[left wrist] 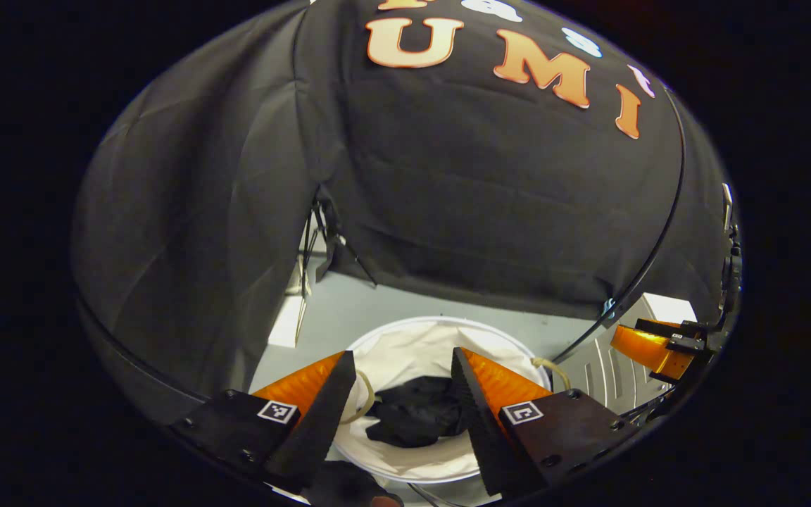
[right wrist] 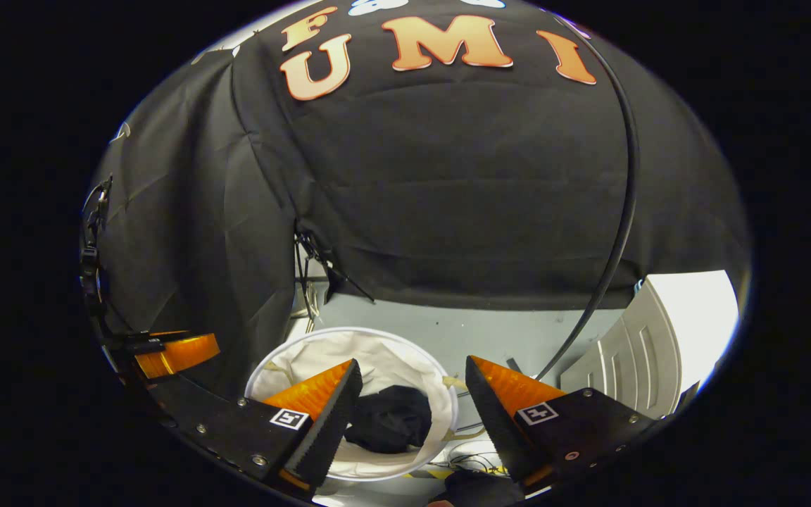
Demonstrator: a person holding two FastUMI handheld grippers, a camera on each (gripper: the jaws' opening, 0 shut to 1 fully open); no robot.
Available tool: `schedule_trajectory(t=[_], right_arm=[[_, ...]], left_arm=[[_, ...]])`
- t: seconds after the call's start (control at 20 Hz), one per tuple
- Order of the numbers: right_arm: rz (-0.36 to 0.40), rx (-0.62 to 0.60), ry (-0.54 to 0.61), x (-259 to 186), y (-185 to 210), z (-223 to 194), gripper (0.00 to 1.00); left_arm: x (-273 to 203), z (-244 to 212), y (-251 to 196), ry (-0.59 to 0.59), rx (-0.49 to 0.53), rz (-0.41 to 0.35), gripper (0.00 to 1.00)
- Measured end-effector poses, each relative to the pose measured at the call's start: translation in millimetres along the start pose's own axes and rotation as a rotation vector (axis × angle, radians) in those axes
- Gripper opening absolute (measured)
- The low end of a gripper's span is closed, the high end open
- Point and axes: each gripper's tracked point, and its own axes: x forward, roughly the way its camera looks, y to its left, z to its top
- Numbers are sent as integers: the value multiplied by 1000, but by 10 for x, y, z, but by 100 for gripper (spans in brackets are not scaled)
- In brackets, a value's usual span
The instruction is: Grasp the clothes on the hanger with both hands and then place them into the laundry hamper below.
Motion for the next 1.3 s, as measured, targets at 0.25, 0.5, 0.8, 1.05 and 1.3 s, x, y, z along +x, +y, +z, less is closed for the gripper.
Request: schedule_trajectory(t=[0.25, 0.5, 0.8, 1.05, 1.3], right_arm=[[-3, 9, -132, -401, -90, 713, 92], [-25, -20, -265, -886, -193, 1461, 92], [-21, -20, -447, -1646, -227, 2318, 91], [-74, -107, -567, -2180, -362, 2839, 91], [-60, -135, -628, -2445, -255, 3022, 99]], left_arm=[[-465, 729, -44, -152, -2, -6, 97], [-1077, 1572, -78, -351, 12, -11, 100], [-2026, 2531, -131, -589, 47, -16, 95], [-2579, 3035, 32, -733, 53, 40, 93], [-2879, 3242, 60, -803, 22, 31, 92]])
